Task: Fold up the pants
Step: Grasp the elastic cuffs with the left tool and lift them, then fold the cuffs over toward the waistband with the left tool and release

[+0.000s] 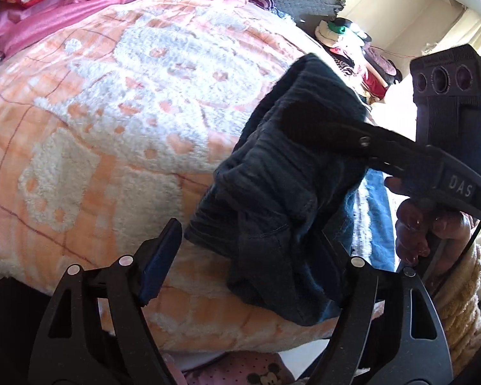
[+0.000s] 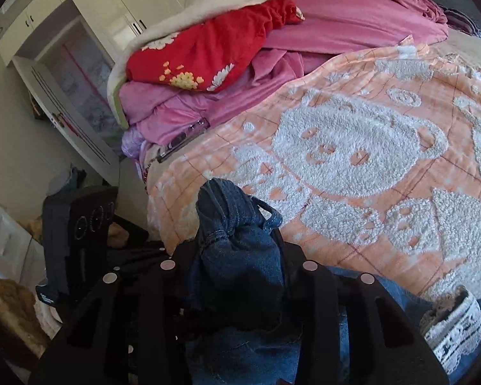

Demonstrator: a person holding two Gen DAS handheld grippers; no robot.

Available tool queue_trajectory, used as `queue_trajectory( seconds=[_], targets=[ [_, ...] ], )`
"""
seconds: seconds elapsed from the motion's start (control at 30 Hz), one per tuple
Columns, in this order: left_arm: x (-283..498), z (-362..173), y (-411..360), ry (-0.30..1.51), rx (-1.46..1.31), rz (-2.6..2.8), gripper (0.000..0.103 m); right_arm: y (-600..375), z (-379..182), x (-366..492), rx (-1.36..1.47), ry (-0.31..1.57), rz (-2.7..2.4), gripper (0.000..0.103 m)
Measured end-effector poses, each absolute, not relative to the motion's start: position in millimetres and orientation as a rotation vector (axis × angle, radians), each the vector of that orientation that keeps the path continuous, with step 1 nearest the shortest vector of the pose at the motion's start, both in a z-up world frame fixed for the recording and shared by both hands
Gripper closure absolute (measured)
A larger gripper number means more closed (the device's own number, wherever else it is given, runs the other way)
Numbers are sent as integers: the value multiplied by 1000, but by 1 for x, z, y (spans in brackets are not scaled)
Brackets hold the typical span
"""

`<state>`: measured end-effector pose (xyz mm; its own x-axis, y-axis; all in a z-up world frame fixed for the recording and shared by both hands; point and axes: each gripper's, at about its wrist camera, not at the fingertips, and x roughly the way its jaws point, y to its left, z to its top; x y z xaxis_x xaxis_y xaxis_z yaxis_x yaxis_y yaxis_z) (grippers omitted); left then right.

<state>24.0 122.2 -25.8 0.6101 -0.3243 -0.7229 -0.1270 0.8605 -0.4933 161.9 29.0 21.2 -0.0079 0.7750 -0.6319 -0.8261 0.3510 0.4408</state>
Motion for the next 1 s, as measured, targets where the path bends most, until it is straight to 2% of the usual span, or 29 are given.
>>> queue_trajectory(
  seconds=[0.2, 0.27, 0.37, 0.6, 0.67, 0.73, 0.77, 0.8, 1.0],
  targets=[
    [34, -13, 93, 921, -574, -252, 33, -25, 46, 160, -6, 868, 1257, 68],
    [36, -10, 79, 926, -578, -281, 47, -43, 50, 160, 5, 844, 1252, 68],
    [38, -3, 57, 926, -550, -298, 52, -70, 51, 161, 33, 822, 1238, 68],
    [41, 7, 4, 928, -493, -328, 53, -123, 50, 164, 71, 770, 1204, 66],
    [40, 8, -5, 918, -478, -324, 53, -134, 50, 165, 74, 760, 1185, 60],
    [38, 10, -13, 910, -470, -339, 53, -148, 49, 167, 95, 756, 1159, 48],
    [37, 10, -16, 908, -466, -358, 52, -158, 49, 167, 120, 751, 1148, 38],
    [39, 10, -18, 906, -460, -371, 52, -167, 47, 168, 141, 750, 1126, 35],
    [44, 14, -36, 916, -442, -537, 49, -219, 33, 165, 209, 789, 941, 28]
  ],
)
